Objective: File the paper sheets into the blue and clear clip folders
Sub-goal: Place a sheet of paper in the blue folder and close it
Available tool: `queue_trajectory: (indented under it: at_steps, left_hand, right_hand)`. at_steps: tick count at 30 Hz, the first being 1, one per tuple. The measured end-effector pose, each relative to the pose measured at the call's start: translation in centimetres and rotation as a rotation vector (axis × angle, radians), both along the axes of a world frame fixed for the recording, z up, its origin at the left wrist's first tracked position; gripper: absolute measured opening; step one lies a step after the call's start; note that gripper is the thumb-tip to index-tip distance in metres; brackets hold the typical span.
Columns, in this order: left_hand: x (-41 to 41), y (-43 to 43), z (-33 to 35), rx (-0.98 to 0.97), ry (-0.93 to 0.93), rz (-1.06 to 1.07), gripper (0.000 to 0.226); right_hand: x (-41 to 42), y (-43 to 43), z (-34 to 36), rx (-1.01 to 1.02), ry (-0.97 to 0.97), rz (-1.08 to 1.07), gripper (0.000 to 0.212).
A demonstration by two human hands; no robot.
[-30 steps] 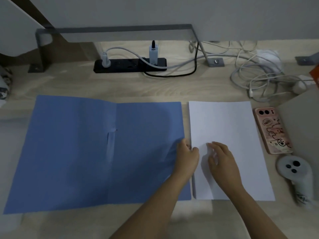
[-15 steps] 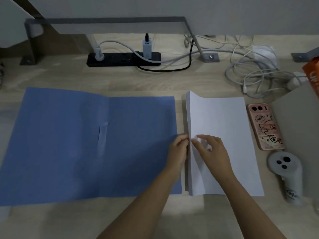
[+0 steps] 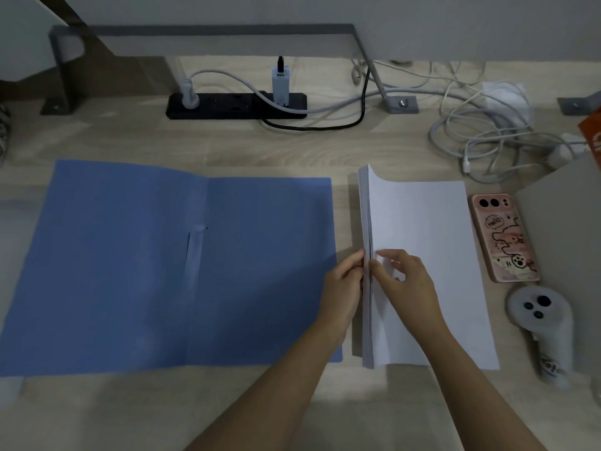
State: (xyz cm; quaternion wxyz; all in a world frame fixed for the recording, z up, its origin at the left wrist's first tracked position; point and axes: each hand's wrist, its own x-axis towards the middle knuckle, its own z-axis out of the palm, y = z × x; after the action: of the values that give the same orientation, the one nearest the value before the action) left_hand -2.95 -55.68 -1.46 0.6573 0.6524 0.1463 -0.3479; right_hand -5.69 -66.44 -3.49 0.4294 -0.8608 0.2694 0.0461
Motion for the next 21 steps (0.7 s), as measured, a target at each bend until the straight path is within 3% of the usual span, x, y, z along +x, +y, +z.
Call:
queue_trajectory:
  at_steps: [12,18,21]
  left_hand:
    - [0.30,0.30,-0.47,0.003,-0.017,-0.016,0.039]
    - [0.13,-0.14,-0.88,0.264,-0.212,-0.053,0.040]
    - [-0.06,-0.64,-0.41,0.275,-0.262,-0.129,0.047]
  right_hand:
    - [-0.32,0.04,-0.02,0.016,-0.003,-0.032,0.031]
    - [-0.39,0.30,-0.49,-0.062,-0.001,-0.041,0.032]
    - [-0.42,0.26,-0.61,-0.064,0.003,-0.038,0.033]
